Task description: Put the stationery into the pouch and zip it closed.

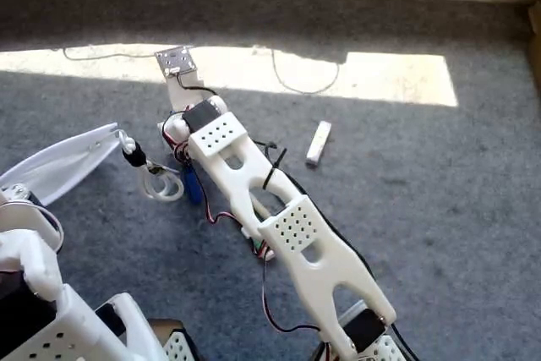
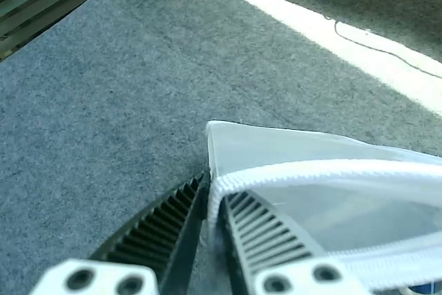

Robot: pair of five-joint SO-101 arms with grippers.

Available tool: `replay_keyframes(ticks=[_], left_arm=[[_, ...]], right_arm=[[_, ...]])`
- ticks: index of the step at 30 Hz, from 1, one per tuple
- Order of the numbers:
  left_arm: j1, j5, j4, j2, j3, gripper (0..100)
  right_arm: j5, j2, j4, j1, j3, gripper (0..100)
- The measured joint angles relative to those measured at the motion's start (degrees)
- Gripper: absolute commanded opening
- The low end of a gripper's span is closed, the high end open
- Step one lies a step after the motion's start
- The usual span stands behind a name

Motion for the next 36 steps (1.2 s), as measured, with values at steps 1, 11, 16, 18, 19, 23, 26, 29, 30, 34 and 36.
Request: replay_keyframes(ticks=[1, 11, 16, 18, 19, 23, 26, 29, 30, 34, 36], left_arm=[[0.00, 0.00, 0.00, 0.00, 0.00, 1], [0.00, 0.00, 0.00, 0.00, 0.00, 1], [0.00, 0.00, 0.00, 0.00, 0.00, 1], [1.05, 0.00, 0.00, 0.00, 0.00, 1], [2.02, 0.00, 0.00, 0.00, 0.00, 1], [6.07, 0.00, 0.00, 0.00, 0.00, 1], [8.26, 0.00, 0.00, 0.00, -0.18, 1], [10.11, 0.00, 0.00, 0.00, -1.93, 1], [10.90, 0.00, 0.00, 0.00, -2.37, 1], [13.98, 1.05, 0.00, 0.00, -2.64, 1], [15.12, 1.23, 0.00, 0.00, -2.64, 1]], right_arm=[[0.00, 0.00, 1.32, 0.00, -0.26, 0.5], [0.26, 0.00, 14.59, 0.00, -8.88, 0.5], [0.26, 0.00, 21.71, 0.00, -17.32, 0.5], [0.26, 0.00, 24.79, 0.00, -20.31, 0.5], [0.26, 0.00, 26.11, 0.00, -21.89, 0.5], [0.26, 0.00, 28.92, 0.62, -24.53, 0.5], [0.35, 0.00, 29.27, 3.34, -24.79, 0.5], [0.35, 0.00, 29.36, 6.24, -24.79, 0.5], [0.35, 0.00, 29.36, 7.03, -24.79, 0.5], [0.35, -1.32, 29.36, 9.41, -24.79, 0.5], [0.35, -2.99, 29.36, 10.46, -24.79, 0.5]])
